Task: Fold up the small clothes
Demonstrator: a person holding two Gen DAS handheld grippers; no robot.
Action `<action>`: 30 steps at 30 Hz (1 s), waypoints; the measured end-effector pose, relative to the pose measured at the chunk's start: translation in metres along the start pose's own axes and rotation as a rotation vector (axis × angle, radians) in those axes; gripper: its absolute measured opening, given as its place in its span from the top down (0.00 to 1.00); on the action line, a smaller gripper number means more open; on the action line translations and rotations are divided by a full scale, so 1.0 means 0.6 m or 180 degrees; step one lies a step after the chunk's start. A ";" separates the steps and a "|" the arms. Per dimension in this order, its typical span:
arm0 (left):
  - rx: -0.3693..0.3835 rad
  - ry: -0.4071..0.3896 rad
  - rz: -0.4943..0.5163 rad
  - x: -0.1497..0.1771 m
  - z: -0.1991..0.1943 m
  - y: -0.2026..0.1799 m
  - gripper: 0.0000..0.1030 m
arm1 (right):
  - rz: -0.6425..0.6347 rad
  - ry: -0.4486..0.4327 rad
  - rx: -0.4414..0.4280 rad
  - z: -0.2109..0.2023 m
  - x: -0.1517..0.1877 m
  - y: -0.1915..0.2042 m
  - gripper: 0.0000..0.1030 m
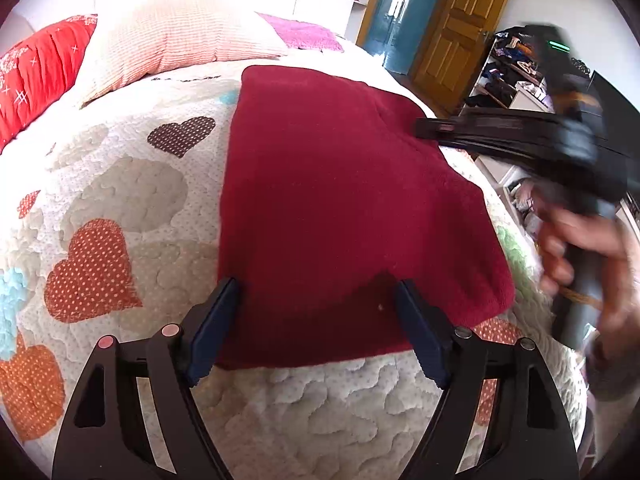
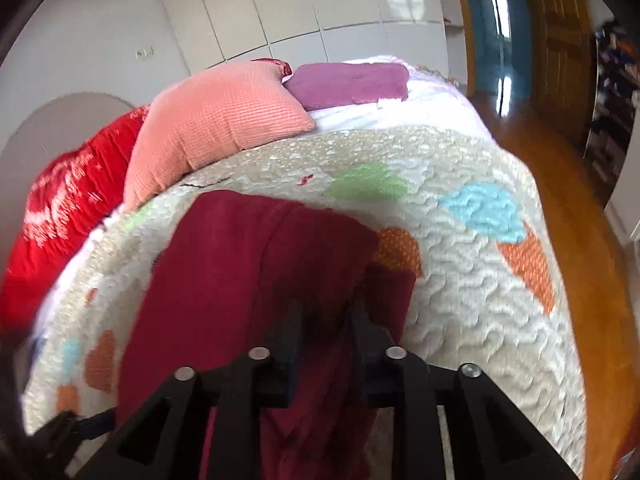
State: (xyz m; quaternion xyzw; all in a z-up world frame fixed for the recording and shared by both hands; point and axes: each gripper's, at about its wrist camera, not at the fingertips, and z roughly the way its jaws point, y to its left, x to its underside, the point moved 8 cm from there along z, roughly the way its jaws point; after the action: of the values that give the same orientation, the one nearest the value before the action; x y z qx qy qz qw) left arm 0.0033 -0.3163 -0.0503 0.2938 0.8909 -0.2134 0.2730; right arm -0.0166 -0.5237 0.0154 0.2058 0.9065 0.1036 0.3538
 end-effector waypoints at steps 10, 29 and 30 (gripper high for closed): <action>-0.0109 -0.0035 -0.0176 0.016 -0.031 0.017 0.23 | -0.0029 0.0277 -0.0479 -0.036 0.142 0.062 0.90; -0.0285 -0.0057 -0.0228 0.006 -0.047 0.040 0.23 | -0.0465 -0.0198 0.0251 -0.109 0.125 0.075 0.88; -0.0290 -0.0053 -0.0226 0.004 -0.045 0.040 0.23 | -0.0444 -0.0222 0.0237 -0.106 0.118 0.075 0.88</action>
State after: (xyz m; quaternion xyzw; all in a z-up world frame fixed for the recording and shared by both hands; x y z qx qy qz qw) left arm 0.0073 -0.2831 -0.0362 0.2474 0.9072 -0.1847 0.2858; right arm -0.0939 -0.4545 0.0346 0.1586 0.9090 0.0377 0.3836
